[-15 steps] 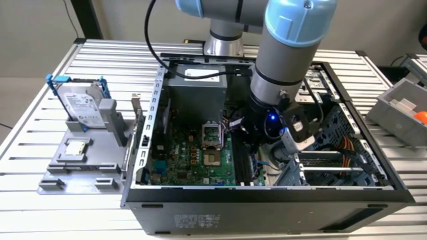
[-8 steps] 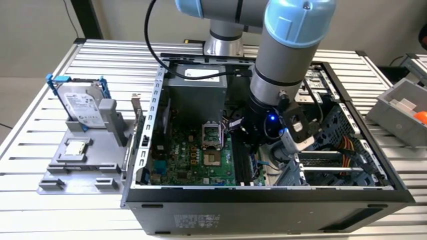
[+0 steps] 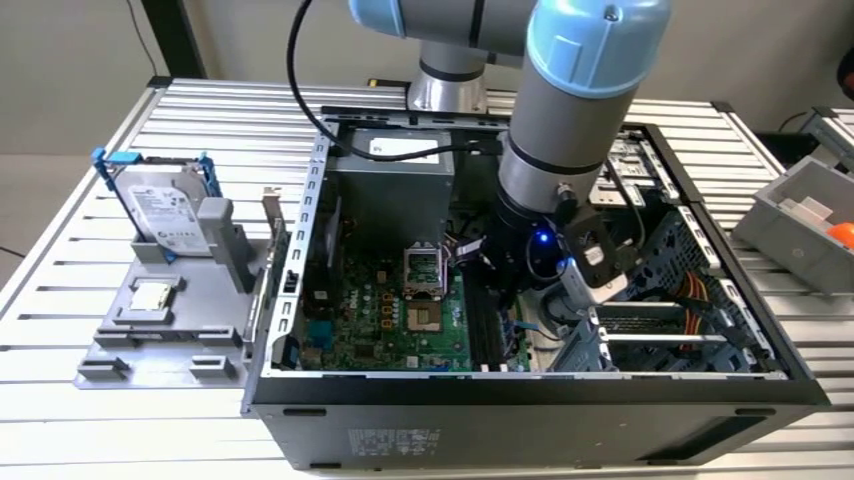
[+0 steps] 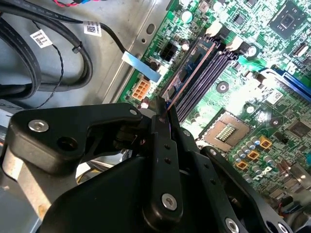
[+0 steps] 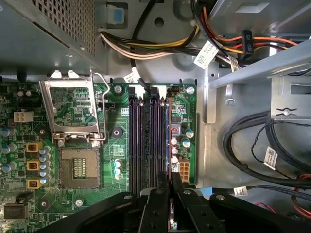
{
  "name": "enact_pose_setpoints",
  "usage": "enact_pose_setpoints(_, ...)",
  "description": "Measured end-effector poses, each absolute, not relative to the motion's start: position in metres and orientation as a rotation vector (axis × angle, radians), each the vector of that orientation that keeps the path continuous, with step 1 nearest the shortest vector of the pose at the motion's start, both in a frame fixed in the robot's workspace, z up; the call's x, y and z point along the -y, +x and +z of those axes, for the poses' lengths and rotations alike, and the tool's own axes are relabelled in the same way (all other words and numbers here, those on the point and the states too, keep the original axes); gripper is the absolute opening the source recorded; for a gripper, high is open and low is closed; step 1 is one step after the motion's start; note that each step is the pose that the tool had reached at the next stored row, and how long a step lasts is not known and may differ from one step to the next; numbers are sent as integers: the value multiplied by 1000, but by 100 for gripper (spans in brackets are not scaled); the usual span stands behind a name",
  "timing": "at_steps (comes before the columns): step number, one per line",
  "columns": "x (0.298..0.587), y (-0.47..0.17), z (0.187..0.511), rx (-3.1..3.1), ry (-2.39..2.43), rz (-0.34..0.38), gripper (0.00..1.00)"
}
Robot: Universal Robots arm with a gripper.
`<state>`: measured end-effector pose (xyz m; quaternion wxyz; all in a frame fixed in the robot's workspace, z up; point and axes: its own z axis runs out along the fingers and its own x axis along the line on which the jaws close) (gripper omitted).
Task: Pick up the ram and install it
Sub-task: 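Insert the ram into the slot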
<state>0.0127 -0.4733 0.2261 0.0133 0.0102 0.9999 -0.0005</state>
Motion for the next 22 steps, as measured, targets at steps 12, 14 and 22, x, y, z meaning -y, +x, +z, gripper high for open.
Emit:
enact_pose_setpoints(12, 474, 11, 223, -3115, 31, -7, 0)
enact_pose_setpoints(14, 474, 11, 222, -3115, 31, -7, 0)
enact_pose_setpoints(22, 474, 10, 221, -3115, 31, -8, 0)
